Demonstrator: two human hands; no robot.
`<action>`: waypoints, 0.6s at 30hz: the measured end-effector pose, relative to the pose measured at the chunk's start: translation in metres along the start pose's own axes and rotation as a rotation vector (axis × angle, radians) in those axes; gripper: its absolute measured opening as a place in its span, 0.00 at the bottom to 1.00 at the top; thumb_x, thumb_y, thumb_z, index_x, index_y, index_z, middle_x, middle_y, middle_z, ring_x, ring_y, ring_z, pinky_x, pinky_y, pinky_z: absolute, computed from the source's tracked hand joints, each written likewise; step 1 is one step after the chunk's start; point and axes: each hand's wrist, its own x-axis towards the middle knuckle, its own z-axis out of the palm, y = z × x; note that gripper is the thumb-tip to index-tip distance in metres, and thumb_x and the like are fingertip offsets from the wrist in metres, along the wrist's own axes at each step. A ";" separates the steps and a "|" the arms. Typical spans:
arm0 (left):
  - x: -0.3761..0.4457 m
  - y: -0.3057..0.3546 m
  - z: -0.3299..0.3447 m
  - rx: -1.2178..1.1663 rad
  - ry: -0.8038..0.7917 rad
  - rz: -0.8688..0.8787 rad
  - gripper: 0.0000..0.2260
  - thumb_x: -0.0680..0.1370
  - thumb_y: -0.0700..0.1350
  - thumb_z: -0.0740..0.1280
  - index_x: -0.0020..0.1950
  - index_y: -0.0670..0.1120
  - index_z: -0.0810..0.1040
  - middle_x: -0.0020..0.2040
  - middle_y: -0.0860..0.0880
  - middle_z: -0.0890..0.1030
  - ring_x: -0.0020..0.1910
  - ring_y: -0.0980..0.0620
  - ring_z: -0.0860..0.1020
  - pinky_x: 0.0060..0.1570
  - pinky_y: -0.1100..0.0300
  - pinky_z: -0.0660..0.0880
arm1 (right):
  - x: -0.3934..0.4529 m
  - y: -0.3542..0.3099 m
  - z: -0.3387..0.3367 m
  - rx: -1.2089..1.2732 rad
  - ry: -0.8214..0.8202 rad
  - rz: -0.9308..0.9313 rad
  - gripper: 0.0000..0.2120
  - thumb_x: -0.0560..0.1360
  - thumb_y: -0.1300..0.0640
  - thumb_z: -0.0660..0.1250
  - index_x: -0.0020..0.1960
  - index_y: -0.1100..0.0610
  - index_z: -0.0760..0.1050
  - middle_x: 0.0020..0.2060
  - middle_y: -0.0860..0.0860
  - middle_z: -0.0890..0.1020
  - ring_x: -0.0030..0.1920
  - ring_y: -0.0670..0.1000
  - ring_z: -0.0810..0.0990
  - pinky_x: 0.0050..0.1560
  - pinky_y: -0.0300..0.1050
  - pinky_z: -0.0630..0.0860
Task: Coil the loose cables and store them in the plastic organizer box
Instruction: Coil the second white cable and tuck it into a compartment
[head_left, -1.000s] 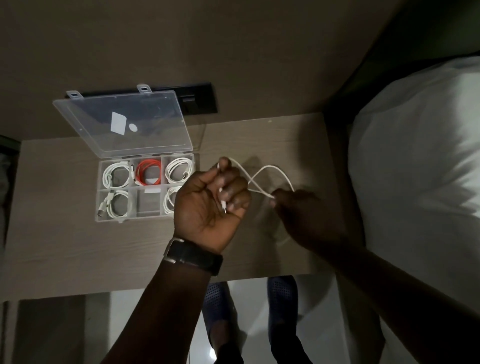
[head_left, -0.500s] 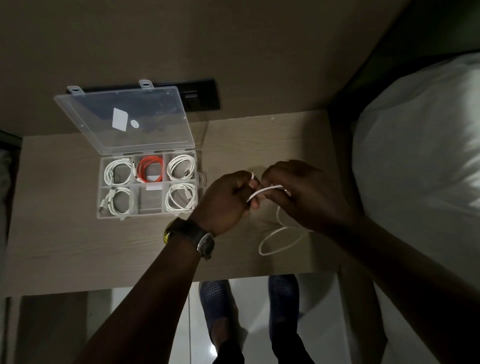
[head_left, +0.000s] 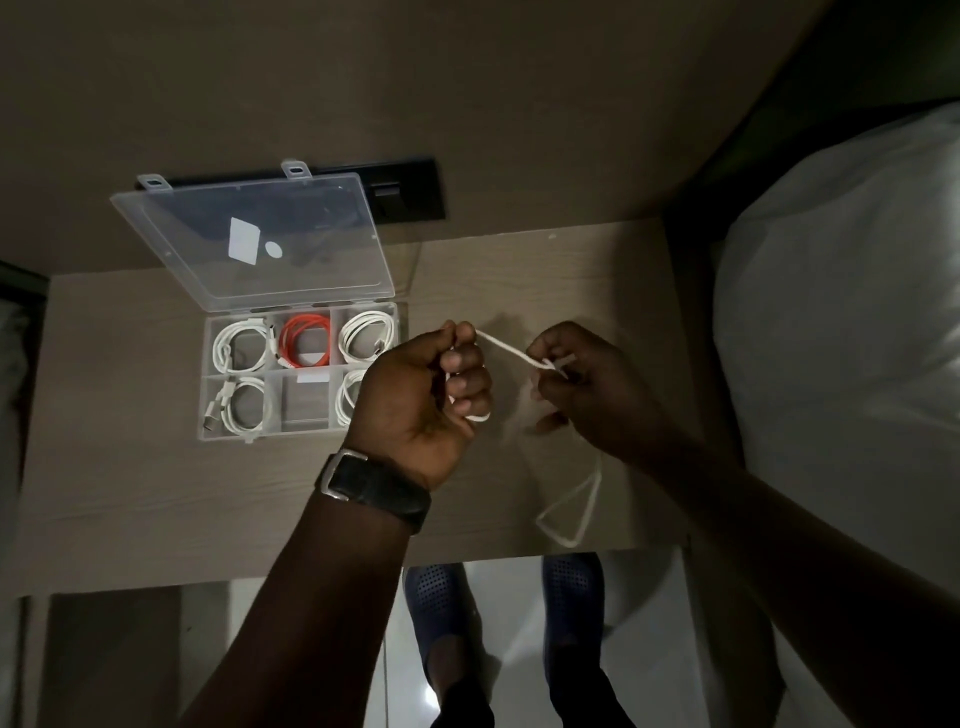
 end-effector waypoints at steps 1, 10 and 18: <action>0.002 -0.002 0.002 -0.041 0.027 0.035 0.13 0.82 0.43 0.53 0.41 0.45 0.73 0.27 0.54 0.67 0.22 0.58 0.65 0.23 0.66 0.60 | -0.002 0.001 0.005 0.074 -0.010 0.074 0.08 0.76 0.64 0.67 0.47 0.51 0.75 0.42 0.51 0.78 0.35 0.55 0.83 0.28 0.46 0.79; 0.013 -0.009 0.020 -0.222 0.123 0.278 0.12 0.83 0.41 0.53 0.44 0.44 0.74 0.32 0.52 0.71 0.28 0.57 0.71 0.28 0.66 0.66 | -0.019 -0.007 0.018 0.463 -0.058 0.317 0.16 0.82 0.48 0.61 0.48 0.60 0.79 0.34 0.56 0.84 0.28 0.53 0.80 0.27 0.40 0.75; 0.015 -0.021 0.017 -0.144 0.080 0.382 0.11 0.83 0.43 0.55 0.46 0.44 0.75 0.40 0.48 0.82 0.42 0.51 0.81 0.39 0.63 0.77 | -0.022 -0.014 0.020 0.747 0.081 0.482 0.16 0.83 0.49 0.60 0.48 0.58 0.80 0.36 0.55 0.85 0.32 0.53 0.83 0.32 0.44 0.78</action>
